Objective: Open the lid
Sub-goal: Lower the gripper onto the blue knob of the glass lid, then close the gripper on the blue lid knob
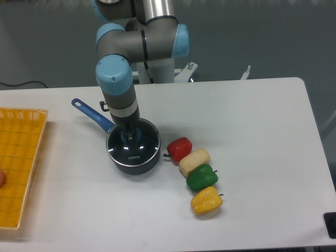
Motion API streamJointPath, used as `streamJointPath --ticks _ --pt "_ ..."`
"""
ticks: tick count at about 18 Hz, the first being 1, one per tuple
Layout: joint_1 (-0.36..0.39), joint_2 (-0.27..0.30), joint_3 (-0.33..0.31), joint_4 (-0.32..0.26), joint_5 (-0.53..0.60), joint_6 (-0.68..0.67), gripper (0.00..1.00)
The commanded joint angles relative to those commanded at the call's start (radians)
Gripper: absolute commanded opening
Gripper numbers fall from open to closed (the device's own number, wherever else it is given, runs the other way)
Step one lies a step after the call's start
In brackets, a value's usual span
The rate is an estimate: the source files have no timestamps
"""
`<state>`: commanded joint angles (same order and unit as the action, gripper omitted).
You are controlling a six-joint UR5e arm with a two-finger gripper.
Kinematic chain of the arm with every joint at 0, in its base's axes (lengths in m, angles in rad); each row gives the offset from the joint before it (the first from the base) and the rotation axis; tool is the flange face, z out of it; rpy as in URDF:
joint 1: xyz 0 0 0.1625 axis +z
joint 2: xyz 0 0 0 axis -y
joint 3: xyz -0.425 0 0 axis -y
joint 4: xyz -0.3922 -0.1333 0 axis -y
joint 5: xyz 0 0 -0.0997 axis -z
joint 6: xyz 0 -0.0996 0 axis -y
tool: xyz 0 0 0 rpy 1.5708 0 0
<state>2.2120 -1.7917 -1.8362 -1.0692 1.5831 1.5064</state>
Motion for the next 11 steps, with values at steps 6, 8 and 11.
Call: streamJointPath --ticks 6,8,11 --pt "0.0 -0.018 0.0 0.0 -0.006 0.011 1.0" --pt "0.0 -0.02 -0.002 0.0 -0.008 0.011 1.0" --pt "0.002 -0.02 -0.002 0.0 -0.008 0.014 1.0"
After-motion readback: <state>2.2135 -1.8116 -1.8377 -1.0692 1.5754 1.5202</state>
